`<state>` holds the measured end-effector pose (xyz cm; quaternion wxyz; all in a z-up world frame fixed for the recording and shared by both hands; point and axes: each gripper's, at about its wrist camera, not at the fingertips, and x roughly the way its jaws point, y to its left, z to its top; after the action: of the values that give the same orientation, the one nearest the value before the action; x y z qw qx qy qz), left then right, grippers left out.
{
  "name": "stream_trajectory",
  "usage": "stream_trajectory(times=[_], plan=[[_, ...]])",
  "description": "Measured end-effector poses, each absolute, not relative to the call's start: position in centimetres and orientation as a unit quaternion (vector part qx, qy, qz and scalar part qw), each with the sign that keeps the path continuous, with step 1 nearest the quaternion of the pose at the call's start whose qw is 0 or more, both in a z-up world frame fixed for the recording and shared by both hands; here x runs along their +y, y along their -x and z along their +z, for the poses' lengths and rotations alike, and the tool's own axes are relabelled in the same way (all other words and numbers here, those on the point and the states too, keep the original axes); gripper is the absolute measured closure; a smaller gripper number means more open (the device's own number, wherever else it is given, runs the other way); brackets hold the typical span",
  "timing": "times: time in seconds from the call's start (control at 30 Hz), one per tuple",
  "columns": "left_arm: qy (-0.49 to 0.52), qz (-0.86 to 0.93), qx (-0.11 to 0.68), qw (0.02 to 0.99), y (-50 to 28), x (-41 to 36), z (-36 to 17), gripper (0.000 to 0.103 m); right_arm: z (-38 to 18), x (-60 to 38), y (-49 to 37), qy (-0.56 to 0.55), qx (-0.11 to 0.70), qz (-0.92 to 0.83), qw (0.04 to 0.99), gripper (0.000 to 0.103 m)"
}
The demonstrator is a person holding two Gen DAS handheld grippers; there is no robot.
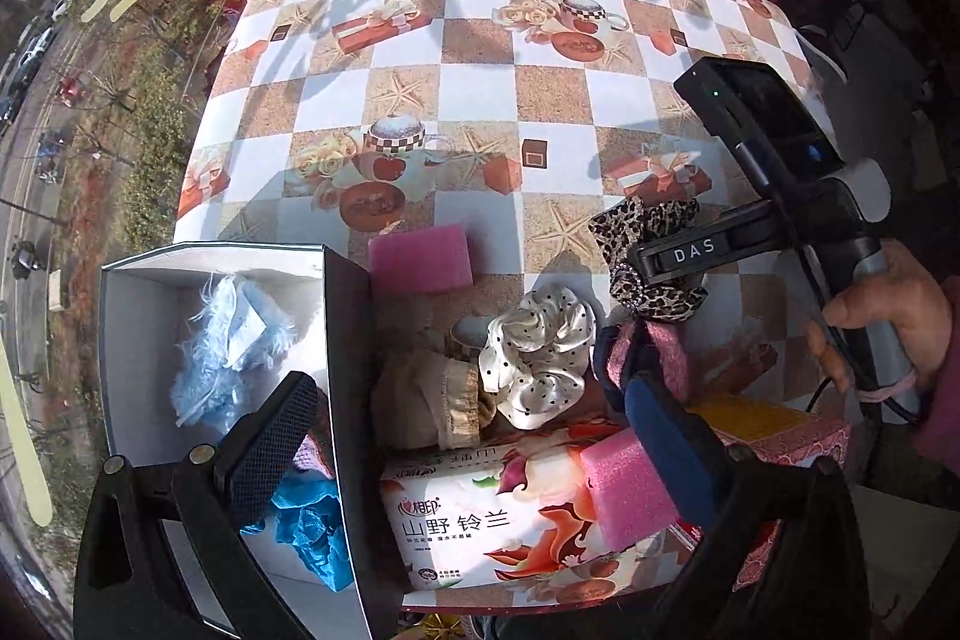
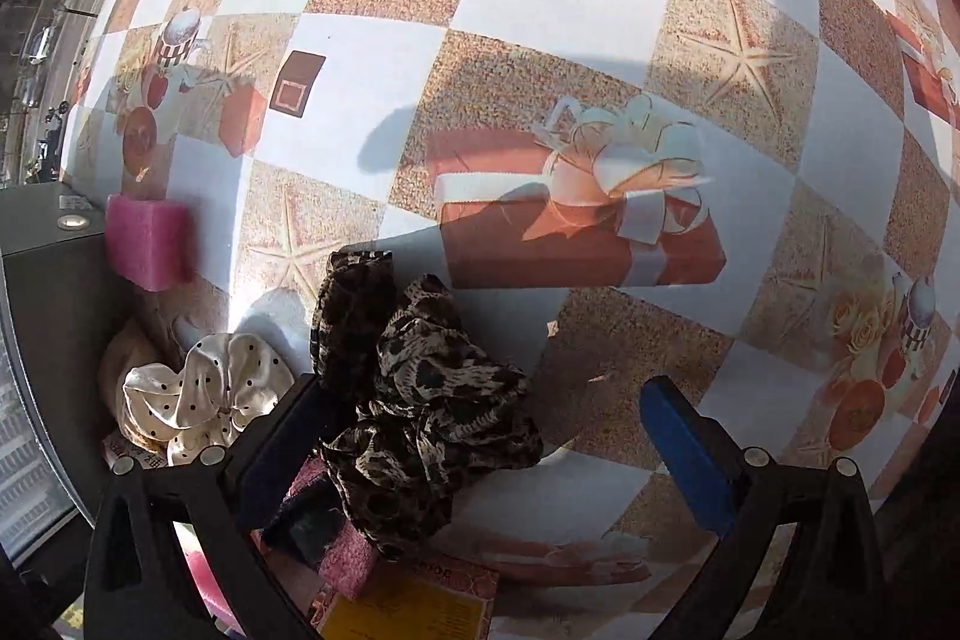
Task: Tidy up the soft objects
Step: 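Move both open grippers from the box toward the remaining items on the table, then grasp the white polka-dot scrunchie with the left gripper while the right grasps the leopard-print scarf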
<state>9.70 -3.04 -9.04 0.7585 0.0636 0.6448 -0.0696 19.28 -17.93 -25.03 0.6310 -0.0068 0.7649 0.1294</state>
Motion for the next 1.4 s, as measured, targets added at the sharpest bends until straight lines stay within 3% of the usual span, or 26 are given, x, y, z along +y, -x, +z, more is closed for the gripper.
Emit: stream_trajectory(times=[0.17,0.33,0.47,0.67,0.93,0.97,1.03,1.1,1.13,1.17,1.2,1.3,1.4], plan=[[-0.114,-0.111,0.66,0.734,-11.9,-6.9,-11.7,0.0,-26.1,-24.2,-18.1,0.063,0.761,0.056,0.643,0.0],[-0.101,-0.113,0.677,0.72,-13.4,-7.3,-13.1,0.0,-24.8,-32.7,-16.7,-0.057,0.759,0.0,0.648,0.0],[-0.054,-0.106,0.718,0.686,-14.2,-6.5,-15.4,0.0,-23.0,-32.5,-16.2,-0.134,0.73,0.041,0.669,0.0],[-0.039,-0.087,0.752,0.652,-14.5,-6.4,-18.6,0.0,-25.6,-26.0,-15.8,0.0,0.741,0.058,0.669,0.0],[-0.07,-0.077,0.777,0.621,-14.4,-8.1,-22.2,0.002,-27.3,-28.0,-13.5,0.016,0.731,0.056,0.68,0.0],[-0.076,-0.079,0.779,0.617,-14.4,-8.3,-22.6,0.005,-27.3,-28.1,-13.3,0.017,0.733,0.057,0.678,0.0],[-0.092,-0.092,0.786,0.604,-14.2,-8.9,-23.3,0.031,-26.9,-27.3,-12.5,0.015,0.727,0.053,0.684,0.009],[-0.106,-0.104,0.788,0.597,-14.0,-9.4,-23.6,0.037,-25.5,-28.0,-12.1,0.016,0.715,0.055,0.697,0.037],[-0.106,-0.116,0.79,0.592,-14.0,-9.6,-23.6,0.049,-25.2,-28.4,-11.8,0.013,0.713,0.059,0.698,0.071],[-0.1,-0.129,0.793,0.587,-14.0,-9.7,-23.5,0.058,-25.2,-29.0,-11.6,-0.005,0.717,0.065,0.694,0.074],[-0.087,-0.145,0.795,0.583,-14.0,-10.0,-23.3,0.082,-25.3,-29.7,-11.3,-0.029,0.721,0.069,0.689,0.074],[-0.101,-0.149,0.774,0.607,-14.2,-10.3,-21.9,0.088,-24.6,-31.7,-10.2,-0.086,0.714,0.081,0.69,0.074],[-0.069,-0.156,0.743,0.647,-14.4,-9.7,-19.1,0.089,-23.5,-33.7,-8.9,-0.152,0.706,0.084,0.687,0.074]])
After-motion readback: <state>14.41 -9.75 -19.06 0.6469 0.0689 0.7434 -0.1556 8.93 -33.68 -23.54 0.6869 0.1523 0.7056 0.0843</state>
